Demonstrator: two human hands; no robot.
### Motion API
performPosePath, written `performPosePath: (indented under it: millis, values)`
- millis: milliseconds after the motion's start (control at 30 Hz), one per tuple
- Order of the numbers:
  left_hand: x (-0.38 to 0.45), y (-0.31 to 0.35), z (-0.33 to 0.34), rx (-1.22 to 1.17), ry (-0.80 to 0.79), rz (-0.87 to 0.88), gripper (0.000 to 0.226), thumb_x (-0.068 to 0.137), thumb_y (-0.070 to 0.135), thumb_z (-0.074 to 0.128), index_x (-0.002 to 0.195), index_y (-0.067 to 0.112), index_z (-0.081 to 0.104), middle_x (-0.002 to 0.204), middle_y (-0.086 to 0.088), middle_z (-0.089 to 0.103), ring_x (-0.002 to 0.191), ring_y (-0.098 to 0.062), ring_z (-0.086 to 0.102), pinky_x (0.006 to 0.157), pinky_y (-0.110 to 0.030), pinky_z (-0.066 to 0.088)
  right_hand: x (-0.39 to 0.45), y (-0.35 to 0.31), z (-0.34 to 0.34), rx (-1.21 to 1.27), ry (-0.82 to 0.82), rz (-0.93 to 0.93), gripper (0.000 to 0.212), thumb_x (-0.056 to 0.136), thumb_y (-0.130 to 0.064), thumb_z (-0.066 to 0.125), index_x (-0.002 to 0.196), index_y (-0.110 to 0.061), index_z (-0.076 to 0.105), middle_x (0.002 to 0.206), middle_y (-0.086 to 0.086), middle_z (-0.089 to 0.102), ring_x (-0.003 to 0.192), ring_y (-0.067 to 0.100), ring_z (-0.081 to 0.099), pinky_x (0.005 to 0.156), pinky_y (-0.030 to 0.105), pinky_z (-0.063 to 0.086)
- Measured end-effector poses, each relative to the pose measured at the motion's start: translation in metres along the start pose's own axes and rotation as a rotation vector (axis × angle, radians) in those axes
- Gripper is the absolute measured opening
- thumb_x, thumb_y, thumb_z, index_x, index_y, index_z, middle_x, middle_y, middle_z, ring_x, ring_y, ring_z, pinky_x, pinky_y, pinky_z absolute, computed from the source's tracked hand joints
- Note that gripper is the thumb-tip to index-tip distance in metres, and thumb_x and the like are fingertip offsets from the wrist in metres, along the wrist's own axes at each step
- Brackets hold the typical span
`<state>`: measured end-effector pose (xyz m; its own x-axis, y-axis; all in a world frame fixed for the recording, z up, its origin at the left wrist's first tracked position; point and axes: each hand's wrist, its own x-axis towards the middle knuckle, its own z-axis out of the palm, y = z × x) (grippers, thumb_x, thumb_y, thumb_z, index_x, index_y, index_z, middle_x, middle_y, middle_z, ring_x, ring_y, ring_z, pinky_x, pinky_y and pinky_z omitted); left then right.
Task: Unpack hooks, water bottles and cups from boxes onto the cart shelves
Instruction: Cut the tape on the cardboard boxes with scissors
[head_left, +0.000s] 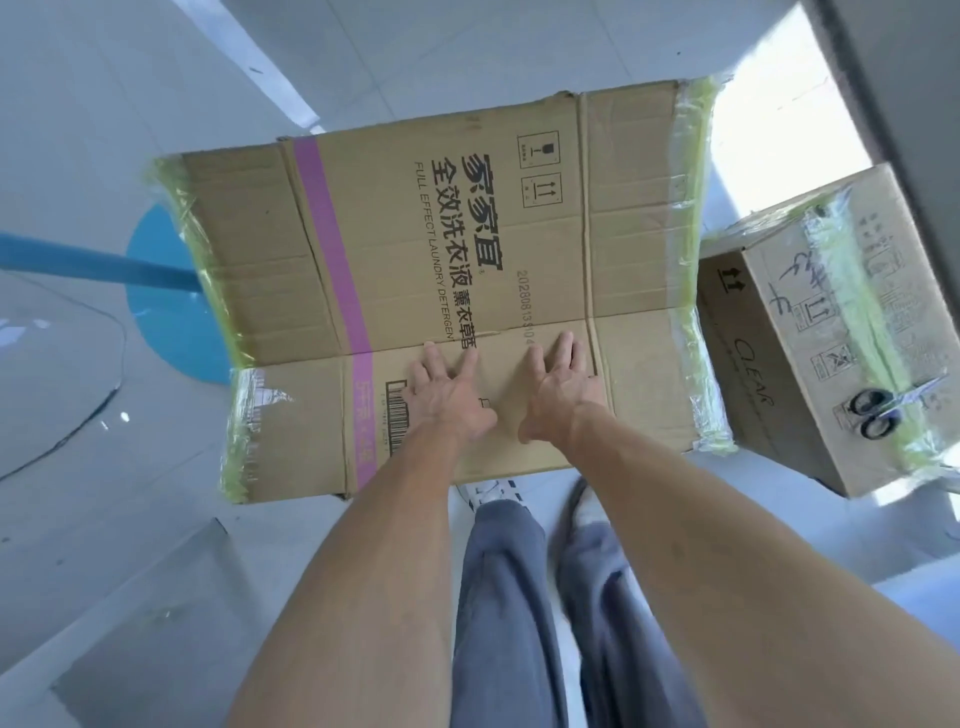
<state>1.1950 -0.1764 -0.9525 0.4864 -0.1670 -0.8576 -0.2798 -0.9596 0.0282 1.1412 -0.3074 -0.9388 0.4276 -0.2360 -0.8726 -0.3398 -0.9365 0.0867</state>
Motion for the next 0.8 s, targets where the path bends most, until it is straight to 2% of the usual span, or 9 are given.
performPosePath:
  millis: [167, 233, 300, 333, 400, 500, 600, 733, 800]
  values:
    - [-0.038, -0.002, 0.054, -0.037, -0.021, -0.029, 0.092, 0.073, 0.033, 0.059, 0.151, 0.041, 0.01, 0.161, -0.015, -0.015, 0.145, -0.041, 0.006, 0.112, -0.055, 0.027, -0.042, -0.002, 0.06, -0.058, 0.002, -0.014, 0.111, 0.082, -0.044, 0.066, 0.155, -0.013, -0.011, 0.156, 0.031, -0.021, 0.149, 0.043, -0.008, 0.105, 0.044, 0.04]
    - [-0.064, -0.002, 0.087, -0.065, -0.1, -0.06, 0.089, 0.076, 0.034, 0.057, 0.152, 0.042, 0.011, 0.162, -0.015, -0.015, 0.147, -0.04, 0.01, 0.114, -0.051, 0.025, -0.066, -0.002, 0.093, -0.002, -0.12, -0.041, 0.101, 0.081, -0.04, 0.064, 0.155, -0.016, -0.001, 0.158, 0.031, -0.006, 0.148, 0.043, 0.005, 0.105, 0.044, 0.039]
    - [-0.098, -0.004, 0.124, -0.13, -0.257, -0.124, 0.087, 0.078, 0.035, 0.054, 0.153, 0.043, 0.011, 0.163, -0.013, 0.002, 0.144, -0.037, 0.025, 0.113, -0.046, 0.028, -0.096, -0.001, 0.128, 0.149, -0.331, -0.077, 0.093, 0.077, -0.042, 0.066, 0.152, -0.021, 0.014, 0.15, 0.02, 0.03, 0.139, 0.037, 0.028, 0.104, 0.045, 0.039]
    - [-0.115, -0.008, 0.145, -0.156, -0.353, -0.155, 0.086, 0.078, 0.034, 0.052, 0.153, 0.044, 0.011, 0.16, -0.011, 0.016, 0.141, -0.035, 0.03, 0.112, -0.046, 0.03, -0.109, 0.001, 0.147, 0.209, -0.384, -0.085, 0.091, 0.078, -0.044, 0.065, 0.151, -0.021, 0.016, 0.143, 0.014, 0.038, 0.136, 0.033, 0.031, 0.105, 0.046, 0.038]
    - [-0.144, -0.017, 0.179, -0.107, -0.411, -0.161, 0.077, 0.079, 0.028, 0.049, 0.15, 0.038, 0.023, 0.147, -0.01, 0.038, 0.134, -0.033, 0.04, 0.104, -0.045, 0.035, -0.13, 0.007, 0.172, 0.219, -0.255, -0.106, 0.073, 0.087, -0.032, 0.055, 0.15, -0.019, 0.021, 0.141, 0.01, 0.04, 0.135, 0.029, 0.031, 0.104, 0.045, 0.036]
    - [-0.145, -0.024, 0.188, -0.051, -0.141, -0.13, 0.043, 0.087, 0.018, 0.05, 0.129, 0.02, 0.044, 0.124, -0.009, 0.053, 0.114, -0.03, 0.054, 0.086, -0.039, 0.043, -0.126, 0.015, 0.171, 0.353, -0.04, -0.113, 0.042, 0.085, -0.008, 0.045, 0.126, -0.013, 0.047, 0.118, 0.009, 0.058, 0.117, 0.03, 0.051, 0.089, 0.037, 0.041]
    - [-0.122, -0.016, 0.148, -0.123, 0.011, -0.158, 0.043, 0.089, 0.019, 0.053, 0.13, 0.017, 0.043, 0.127, -0.014, 0.047, 0.109, -0.033, 0.057, 0.074, -0.038, 0.042, -0.108, 0.025, 0.139, 0.445, 0.032, -0.029, 0.037, 0.082, -0.004, 0.042, 0.117, -0.012, 0.052, 0.112, 0.011, 0.06, 0.111, 0.032, 0.054, 0.088, 0.037, 0.046]
    - [-0.084, -0.002, 0.071, -0.103, 0.3, -0.073, 0.058, 0.086, 0.015, 0.059, 0.139, 0.018, 0.038, 0.14, -0.018, 0.038, 0.111, -0.035, 0.054, 0.083, -0.043, 0.047, -0.087, 0.03, 0.096, 0.434, 0.129, -0.03, 0.038, 0.084, -0.008, 0.045, 0.123, -0.011, 0.048, 0.132, 0.018, 0.044, 0.124, 0.035, 0.043, 0.092, 0.043, 0.046]
    - [-0.058, 0.004, 0.028, -0.059, 0.446, -0.023, 0.07, 0.083, 0.013, 0.062, 0.146, 0.019, 0.031, 0.154, -0.021, 0.021, 0.125, -0.037, 0.045, 0.088, -0.043, 0.051, -0.074, 0.03, 0.073, 0.379, 0.207, -0.048, 0.048, 0.086, -0.007, 0.051, 0.133, -0.012, 0.041, 0.153, 0.023, 0.021, 0.139, 0.037, 0.028, 0.101, 0.044, 0.043]
